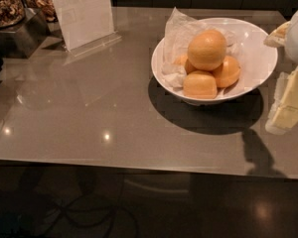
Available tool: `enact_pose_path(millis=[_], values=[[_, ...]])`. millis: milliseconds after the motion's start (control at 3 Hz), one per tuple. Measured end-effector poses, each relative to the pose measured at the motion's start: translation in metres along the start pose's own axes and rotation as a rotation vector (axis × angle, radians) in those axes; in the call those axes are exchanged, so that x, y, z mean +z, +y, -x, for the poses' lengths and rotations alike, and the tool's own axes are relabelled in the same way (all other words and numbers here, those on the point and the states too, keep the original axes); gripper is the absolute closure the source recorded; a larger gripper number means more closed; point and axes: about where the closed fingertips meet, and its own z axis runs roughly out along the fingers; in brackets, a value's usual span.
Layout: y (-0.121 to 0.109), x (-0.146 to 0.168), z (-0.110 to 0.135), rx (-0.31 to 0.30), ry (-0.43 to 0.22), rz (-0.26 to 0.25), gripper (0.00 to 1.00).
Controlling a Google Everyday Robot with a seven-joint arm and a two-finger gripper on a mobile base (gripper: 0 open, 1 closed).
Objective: Pick orange from white bowl
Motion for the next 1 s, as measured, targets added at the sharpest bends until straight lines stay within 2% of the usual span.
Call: enact_pose_path(millis=[333, 667, 1000], values=[[-0.001, -0.001, 0.002, 0.009, -0.011, -0.009, 0.0], [-0.011, 0.008, 0.026, -0.006, -0.074, 0.012, 0.0], [-0.029, 0.024, 0.062, -0.039, -0.164, 0.04, 0.0]])
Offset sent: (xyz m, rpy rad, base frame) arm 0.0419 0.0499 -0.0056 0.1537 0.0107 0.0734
